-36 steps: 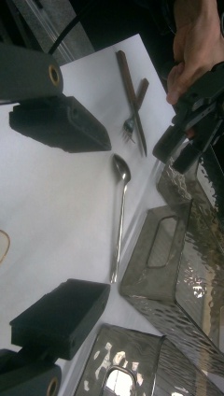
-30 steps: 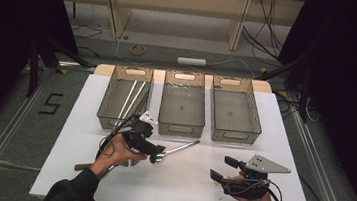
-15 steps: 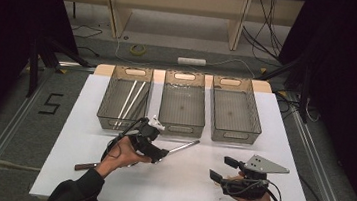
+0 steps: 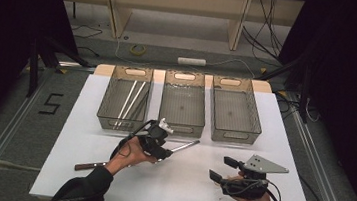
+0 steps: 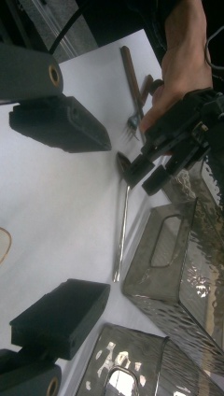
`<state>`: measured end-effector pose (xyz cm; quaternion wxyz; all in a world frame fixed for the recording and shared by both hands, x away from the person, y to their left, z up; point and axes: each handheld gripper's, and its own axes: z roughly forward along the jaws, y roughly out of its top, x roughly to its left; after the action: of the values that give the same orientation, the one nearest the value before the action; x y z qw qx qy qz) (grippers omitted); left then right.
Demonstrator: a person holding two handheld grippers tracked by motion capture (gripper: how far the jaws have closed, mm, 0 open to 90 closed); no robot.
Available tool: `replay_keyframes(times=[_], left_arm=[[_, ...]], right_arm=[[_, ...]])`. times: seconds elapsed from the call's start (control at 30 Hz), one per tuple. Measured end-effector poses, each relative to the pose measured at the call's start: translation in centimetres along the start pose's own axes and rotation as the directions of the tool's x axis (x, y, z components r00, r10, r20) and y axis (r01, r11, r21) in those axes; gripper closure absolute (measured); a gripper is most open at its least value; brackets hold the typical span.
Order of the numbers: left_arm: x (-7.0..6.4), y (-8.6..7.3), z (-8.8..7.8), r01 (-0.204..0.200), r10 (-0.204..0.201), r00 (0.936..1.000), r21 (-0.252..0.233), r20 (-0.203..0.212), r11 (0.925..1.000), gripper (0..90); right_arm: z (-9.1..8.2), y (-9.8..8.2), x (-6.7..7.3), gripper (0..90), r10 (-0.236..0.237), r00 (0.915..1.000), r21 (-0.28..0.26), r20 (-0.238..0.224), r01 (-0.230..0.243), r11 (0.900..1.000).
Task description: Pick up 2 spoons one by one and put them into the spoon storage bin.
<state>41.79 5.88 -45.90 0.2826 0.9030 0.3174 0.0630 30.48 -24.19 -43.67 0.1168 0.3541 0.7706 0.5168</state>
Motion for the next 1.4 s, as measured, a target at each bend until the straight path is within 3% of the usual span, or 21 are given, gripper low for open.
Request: replay_keyframes(times=[0.47,0.97,1.4], left_arm=[[0.2,-0.1,1.1,0.002,-0.003,0.9999,0.038,0.011,0.9993,65.4],[-0.4,-0.2,1.4,-0.074,0.074,0.9972,0.047,-0.006,0.9962,83.3],[-0.6,-0.3,0.9,-0.080,0.080,0.9968,0.020,-0.009,0.9966,85.5]], right_arm=[[-0.1,0.0,0.0,27.1,-0.001,1.0000,-0.003,-0.002,0.001,1.000],[0.0,0.0,0.0,27.1,-0.001,1.0000,0.001,-0.003,0.001,1.000],[-0.2,0.0,-0.2,27.0,0.004,1.0000,-0.004,-0.001,-0.004,1.000]])
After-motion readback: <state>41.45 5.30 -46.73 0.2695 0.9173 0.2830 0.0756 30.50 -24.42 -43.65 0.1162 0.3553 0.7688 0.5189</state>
